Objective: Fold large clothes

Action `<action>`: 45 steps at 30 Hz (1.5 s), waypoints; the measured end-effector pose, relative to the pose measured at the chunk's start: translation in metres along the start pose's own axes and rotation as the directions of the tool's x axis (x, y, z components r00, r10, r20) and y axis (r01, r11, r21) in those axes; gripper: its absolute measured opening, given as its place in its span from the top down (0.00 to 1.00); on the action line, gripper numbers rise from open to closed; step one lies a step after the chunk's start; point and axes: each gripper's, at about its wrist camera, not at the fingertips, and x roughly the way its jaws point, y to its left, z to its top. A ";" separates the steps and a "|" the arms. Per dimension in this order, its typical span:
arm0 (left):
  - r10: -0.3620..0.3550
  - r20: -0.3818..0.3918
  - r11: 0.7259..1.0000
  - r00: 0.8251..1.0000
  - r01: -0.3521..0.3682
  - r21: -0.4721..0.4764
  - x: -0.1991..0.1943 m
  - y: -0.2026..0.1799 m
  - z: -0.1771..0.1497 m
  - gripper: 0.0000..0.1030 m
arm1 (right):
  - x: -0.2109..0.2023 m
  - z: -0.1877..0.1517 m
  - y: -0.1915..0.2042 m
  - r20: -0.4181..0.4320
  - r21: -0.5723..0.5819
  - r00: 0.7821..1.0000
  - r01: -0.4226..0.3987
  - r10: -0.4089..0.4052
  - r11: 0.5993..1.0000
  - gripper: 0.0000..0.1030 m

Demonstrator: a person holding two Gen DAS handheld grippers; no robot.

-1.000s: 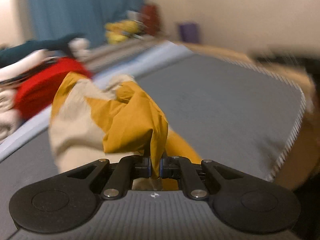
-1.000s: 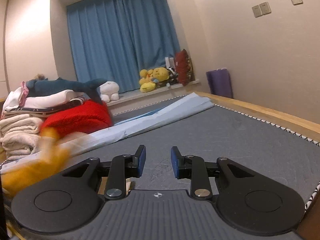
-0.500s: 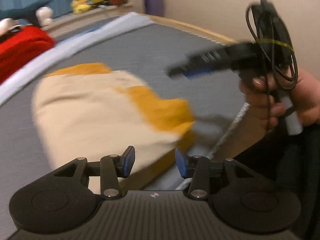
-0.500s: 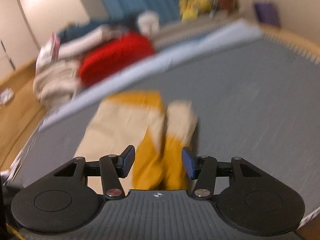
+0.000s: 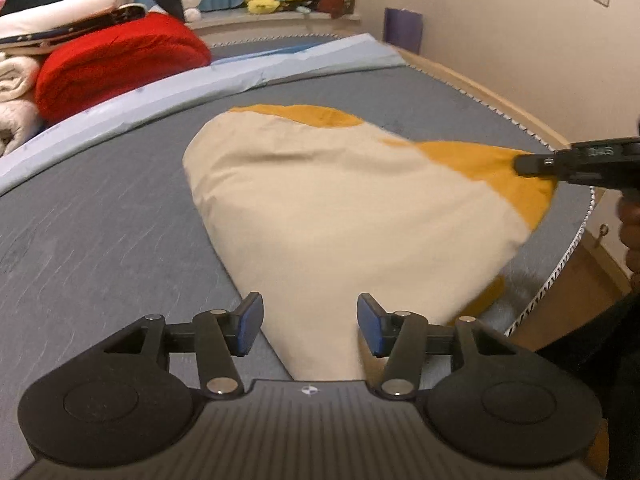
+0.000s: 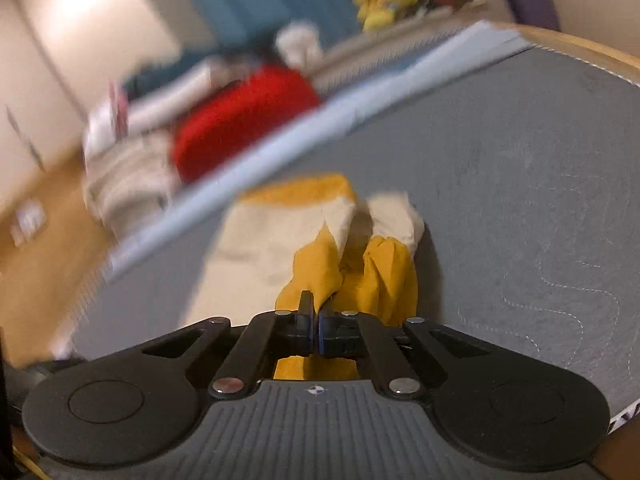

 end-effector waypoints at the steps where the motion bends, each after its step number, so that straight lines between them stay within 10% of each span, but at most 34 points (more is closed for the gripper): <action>1: -0.013 -0.002 1.000 1.000 0.013 0.003 0.005 0.004 0.004 0.43 | -0.002 -0.001 -0.004 -0.001 -0.007 0.999 0.033 -0.033 0.999 0.99; 8: -0.056 -0.246 0.989 0.968 0.088 0.120 0.080 0.001 -0.006 0.41 | 0.058 -0.029 -0.034 -0.306 -0.174 0.902 0.262 -0.305 0.949 0.99; 15: -0.190 -0.191 0.973 0.963 0.210 0.094 0.064 0.009 0.008 0.41 | 0.073 -0.039 -0.036 -0.376 -0.211 0.852 0.305 -0.366 0.928 1.00; 19: -0.102 -0.281 0.969 0.954 0.159 0.189 0.100 0.000 -0.026 0.31 | 0.082 -0.049 -0.039 -0.421 -0.260 0.809 0.326 -0.410 0.909 1.00; 25: -0.233 -0.299 0.970 0.925 0.243 -0.002 0.094 0.034 -0.015 0.31 | 0.067 -0.042 -0.028 -0.327 -0.274 0.840 0.355 -0.433 0.894 0.99; 29: -0.237 -0.176 0.970 0.955 0.223 -0.095 0.080 0.062 0.001 0.31 | 0.049 -0.027 -0.015 -0.147 -0.269 0.881 0.402 -0.449 0.875 0.92; 34: -0.226 -0.026 0.960 0.974 0.218 -0.175 0.079 0.080 0.023 0.37 | 0.043 -0.017 0.004 -0.046 -0.235 0.965 0.241 -0.258 0.942 0.92; 36: -0.231 0.000 0.964 0.973 0.229 -0.138 0.088 0.072 0.032 0.41 | 0.066 -0.027 0.001 -0.169 -0.257 0.947 0.225 -0.273 0.940 0.92; 40: -0.173 -0.004 0.984 0.985 0.173 -0.030 0.119 0.051 0.046 0.42 | 0.105 -0.060 -0.015 -0.409 -0.350 0.807 0.292 -0.426 0.890 0.95; 45: -0.088 0.075 0.990 0.993 0.095 -0.107 0.159 0.071 0.067 0.41 | 0.098 -0.058 -0.020 -0.398 -0.313 0.827 0.283 -0.396 0.907 0.95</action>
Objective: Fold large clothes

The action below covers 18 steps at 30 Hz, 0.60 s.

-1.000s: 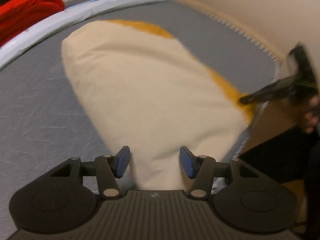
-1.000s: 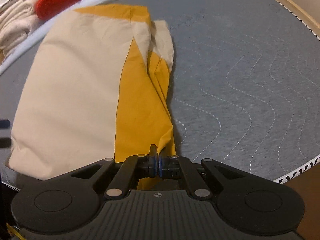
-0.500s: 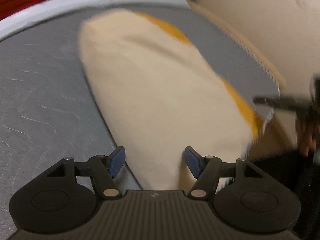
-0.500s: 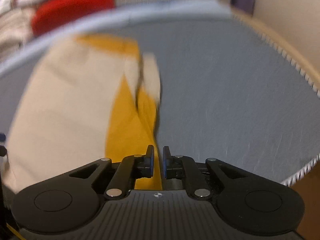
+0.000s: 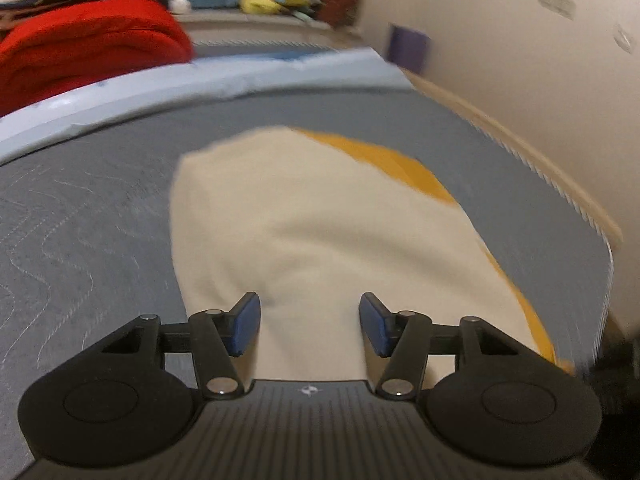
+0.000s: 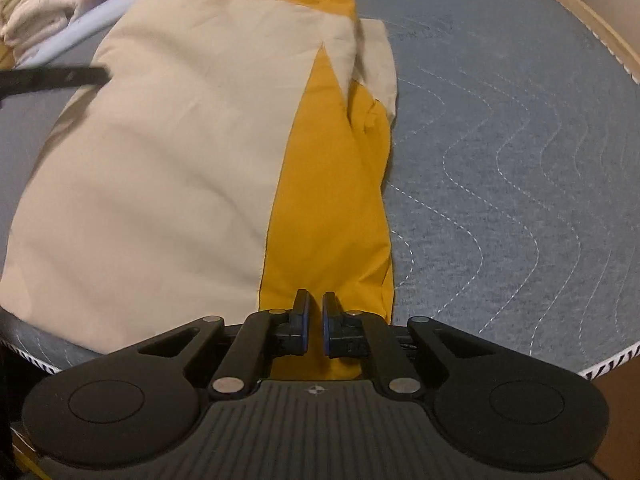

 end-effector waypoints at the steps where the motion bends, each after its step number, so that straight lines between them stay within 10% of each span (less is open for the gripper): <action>1: 0.012 0.011 1.000 1.000 -0.012 -0.023 0.008 0.006 0.007 0.41 | 0.001 0.000 0.000 0.000 0.000 1.000 -0.001 0.001 1.000 0.95; 13: 0.142 -0.020 0.988 0.990 -0.143 -0.064 0.094 0.025 0.060 0.46 | 0.006 0.005 0.008 -0.027 -0.072 0.999 0.025 -0.027 0.997 0.95; 18: 0.163 0.037 0.957 0.986 -0.149 -0.251 0.054 0.050 0.080 0.42 | 0.000 0.012 0.005 -0.011 -0.040 1.000 0.025 -0.025 0.999 0.94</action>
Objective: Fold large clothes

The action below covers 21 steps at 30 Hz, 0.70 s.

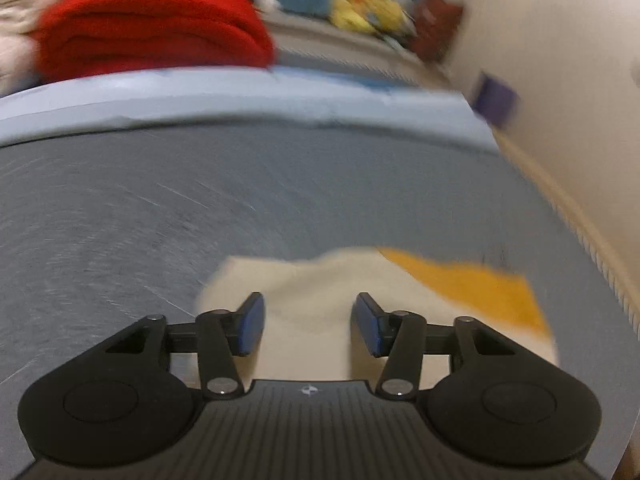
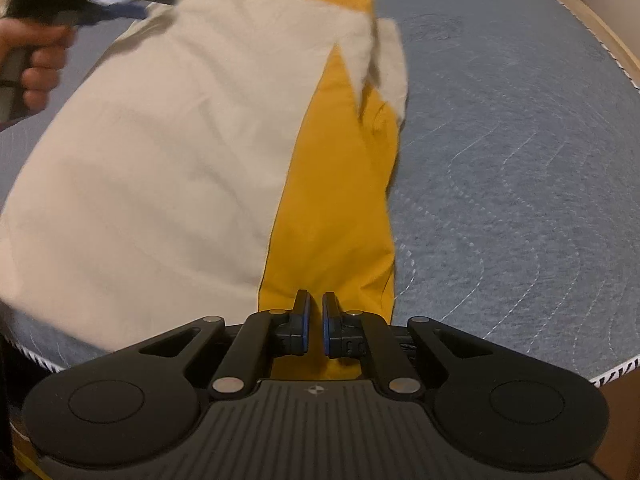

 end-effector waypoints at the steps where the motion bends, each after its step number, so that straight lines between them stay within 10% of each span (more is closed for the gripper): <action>1: 0.001 0.006 0.999 1.000 0.000 -0.033 -0.010 0.006 0.004 0.42 | -0.006 0.003 -0.001 0.036 0.010 0.999 0.003 -0.004 1.000 0.94; 6: -0.060 -0.055 0.988 0.997 0.051 -0.146 -0.062 0.035 0.005 0.39 | -0.050 0.028 -0.004 0.318 0.080 0.947 -0.085 0.055 0.993 0.91; 11: -0.079 -0.190 0.979 0.979 0.041 -0.198 -0.090 0.049 -0.023 0.30 | -0.060 0.050 0.007 0.494 -0.042 0.869 0.008 0.014 0.999 0.59; 21: -0.334 -0.294 0.869 0.896 0.173 -0.463 -0.026 0.074 -0.088 0.10 | 0.027 0.065 -0.027 0.167 0.162 0.984 -0.098 0.070 0.982 0.41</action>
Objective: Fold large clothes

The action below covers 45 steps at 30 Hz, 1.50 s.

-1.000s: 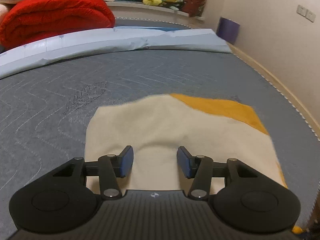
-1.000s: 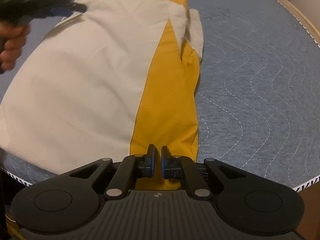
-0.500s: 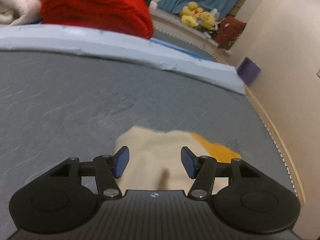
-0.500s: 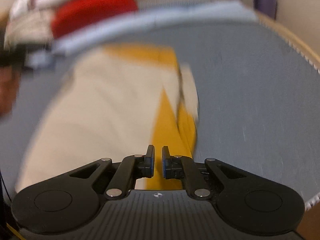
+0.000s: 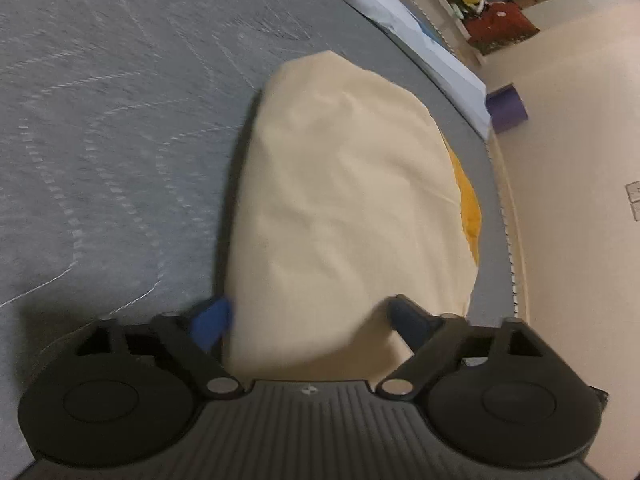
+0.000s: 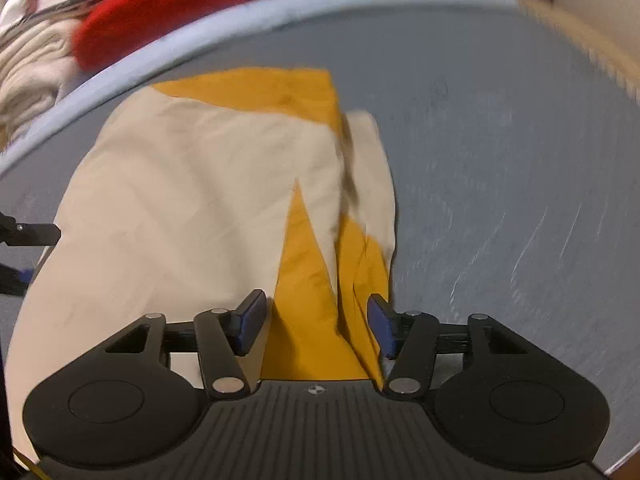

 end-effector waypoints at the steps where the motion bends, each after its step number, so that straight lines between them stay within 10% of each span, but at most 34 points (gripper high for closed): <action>1: -0.015 -0.004 1.000 1.000 0.015 -0.012 0.006 0.004 0.001 0.09 | 0.003 0.001 -0.005 -0.006 0.037 1.000 -0.012 0.012 0.999 0.41; 7: -0.096 -0.009 0.993 0.995 0.095 -0.069 0.034 0.015 0.002 0.10 | 0.012 0.002 -0.023 -0.027 0.190 0.996 -0.075 0.081 0.979 0.50; 12: -0.059 0.034 0.998 0.998 0.058 0.028 0.027 -0.007 0.008 0.44 | 0.011 0.005 -0.007 0.012 0.128 0.998 -0.070 0.069 0.989 0.90; 15: -0.066 0.082 0.994 0.994 0.058 0.096 0.008 -0.025 0.013 0.60 | 0.004 0.008 0.009 0.068 0.078 0.995 -0.074 0.069 0.994 0.94; 25: 0.019 0.236 0.990 0.972 -0.052 0.135 -0.069 0.001 0.061 0.55 | 0.013 0.038 0.094 0.184 -0.009 0.966 -0.181 0.180 0.983 0.96; 32: 0.256 0.246 0.964 0.935 -0.266 0.007 -0.111 0.059 0.077 0.37 | 0.045 0.045 0.148 0.094 -0.156 0.984 -0.133 0.149 0.979 0.95; 38: 0.245 0.087 0.924 0.966 -0.260 0.280 -0.112 0.044 0.029 0.31 | 0.047 0.041 0.153 0.056 -0.157 0.994 -0.087 0.097 0.984 0.95; 41: 0.335 0.116 0.863 0.935 -0.354 0.361 -0.110 0.034 0.007 0.27 | 0.043 0.039 0.152 0.059 -0.157 0.995 -0.075 0.086 0.985 0.93; 45: 0.231 0.186 0.832 0.955 -0.293 0.471 -0.141 -0.002 -0.028 0.33 | 0.033 0.034 0.147 0.084 -0.136 0.994 -0.052 0.064 0.989 0.92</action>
